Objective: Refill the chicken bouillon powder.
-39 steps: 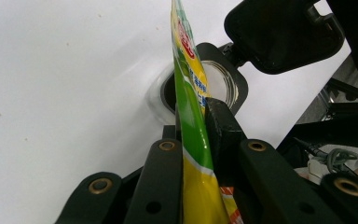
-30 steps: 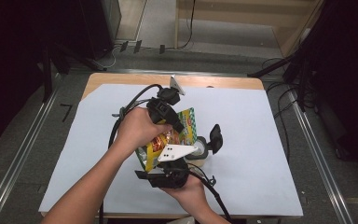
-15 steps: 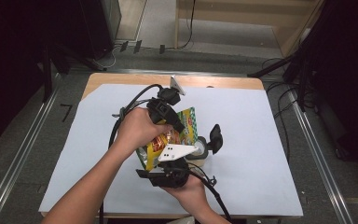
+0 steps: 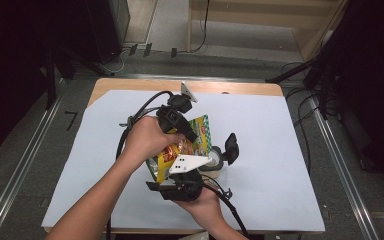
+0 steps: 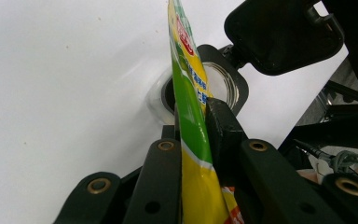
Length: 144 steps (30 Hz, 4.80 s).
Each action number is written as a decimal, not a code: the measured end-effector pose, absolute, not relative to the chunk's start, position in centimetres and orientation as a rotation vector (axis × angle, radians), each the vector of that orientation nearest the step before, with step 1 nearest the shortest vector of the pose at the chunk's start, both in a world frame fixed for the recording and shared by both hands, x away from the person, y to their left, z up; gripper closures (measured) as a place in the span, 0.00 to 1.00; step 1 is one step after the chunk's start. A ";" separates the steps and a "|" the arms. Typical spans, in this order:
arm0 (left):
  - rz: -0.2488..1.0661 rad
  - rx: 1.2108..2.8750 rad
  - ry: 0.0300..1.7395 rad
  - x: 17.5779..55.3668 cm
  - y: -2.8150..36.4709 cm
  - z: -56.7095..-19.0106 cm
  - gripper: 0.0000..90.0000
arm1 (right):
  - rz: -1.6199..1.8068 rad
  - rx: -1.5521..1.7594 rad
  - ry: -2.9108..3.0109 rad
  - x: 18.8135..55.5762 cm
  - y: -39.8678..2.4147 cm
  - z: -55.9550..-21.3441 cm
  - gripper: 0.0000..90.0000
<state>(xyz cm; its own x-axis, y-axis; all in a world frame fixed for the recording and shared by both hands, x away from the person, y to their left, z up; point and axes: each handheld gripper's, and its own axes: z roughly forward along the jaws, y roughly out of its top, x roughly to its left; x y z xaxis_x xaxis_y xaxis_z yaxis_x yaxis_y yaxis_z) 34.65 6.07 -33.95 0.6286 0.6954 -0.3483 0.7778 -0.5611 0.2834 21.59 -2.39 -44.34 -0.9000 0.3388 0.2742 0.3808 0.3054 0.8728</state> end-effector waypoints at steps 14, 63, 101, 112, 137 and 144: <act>-0.280 2.436 1.165 34.6 6.0 -33.9 0.92 | -1.709 -0.714 -2.472 21.6 -2.6 -44.2 0.72; -0.281 2.438 1.160 34.6 5.9 -34.0 0.91 | -1.704 -0.719 -2.495 21.5 -2.6 -44.1 0.72; -0.289 2.444 1.168 34.7 5.8 -34.0 0.90 | -1.708 -0.725 -2.486 21.5 -2.6 -44.0 0.72; -0.293 2.445 1.165 34.8 5.9 -34.0 0.90 | -1.705 -0.727 -2.486 21.5 -2.6 -44.0 0.72; -0.295 2.444 1.164 34.8 5.9 -34.1 0.90 | -1.700 -0.732 -2.483 21.5 -2.6 -44.0 0.72; -0.286 2.446 1.163 34.7 5.8 -34.1 0.90 | -1.699 -0.726 -2.490 21.5 -2.6 -44.0 0.72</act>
